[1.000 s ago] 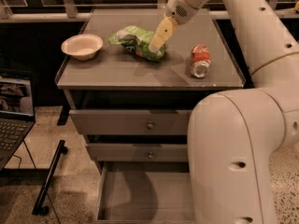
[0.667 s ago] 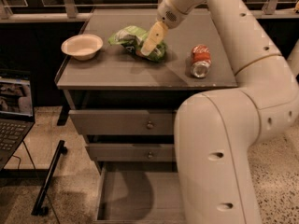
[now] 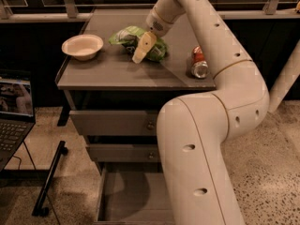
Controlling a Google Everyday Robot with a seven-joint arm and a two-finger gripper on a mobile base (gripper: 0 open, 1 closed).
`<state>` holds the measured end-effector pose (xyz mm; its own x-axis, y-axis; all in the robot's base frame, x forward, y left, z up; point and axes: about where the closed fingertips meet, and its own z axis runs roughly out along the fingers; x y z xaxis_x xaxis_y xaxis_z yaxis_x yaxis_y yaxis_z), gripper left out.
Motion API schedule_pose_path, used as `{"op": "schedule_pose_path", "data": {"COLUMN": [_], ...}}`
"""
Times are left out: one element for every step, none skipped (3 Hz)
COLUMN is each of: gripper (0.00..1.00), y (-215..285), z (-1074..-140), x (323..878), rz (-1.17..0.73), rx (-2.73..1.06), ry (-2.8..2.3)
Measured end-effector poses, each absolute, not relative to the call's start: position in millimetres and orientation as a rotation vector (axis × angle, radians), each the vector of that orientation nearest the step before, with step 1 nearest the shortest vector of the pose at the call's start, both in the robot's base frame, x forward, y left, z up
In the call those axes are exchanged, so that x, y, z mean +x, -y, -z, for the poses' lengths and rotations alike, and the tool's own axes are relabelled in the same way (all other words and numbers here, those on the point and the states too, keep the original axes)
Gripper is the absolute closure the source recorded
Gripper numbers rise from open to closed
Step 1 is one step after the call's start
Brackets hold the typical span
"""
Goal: Place green rice chip bag into bottom drawer
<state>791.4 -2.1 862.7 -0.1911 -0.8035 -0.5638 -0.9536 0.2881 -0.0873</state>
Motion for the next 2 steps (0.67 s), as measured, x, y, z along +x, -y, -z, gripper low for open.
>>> {"op": "schedule_pose_path", "data": {"gripper": [0.17, 0.41], "y": [1.2, 1.2], "z": [-861.2, -861.2], "x": [792.6, 792.6], "rz": [-0.386, -0.386], "rx": [-1.567, -1.567], "ry": [-2.051, -2.051]}}
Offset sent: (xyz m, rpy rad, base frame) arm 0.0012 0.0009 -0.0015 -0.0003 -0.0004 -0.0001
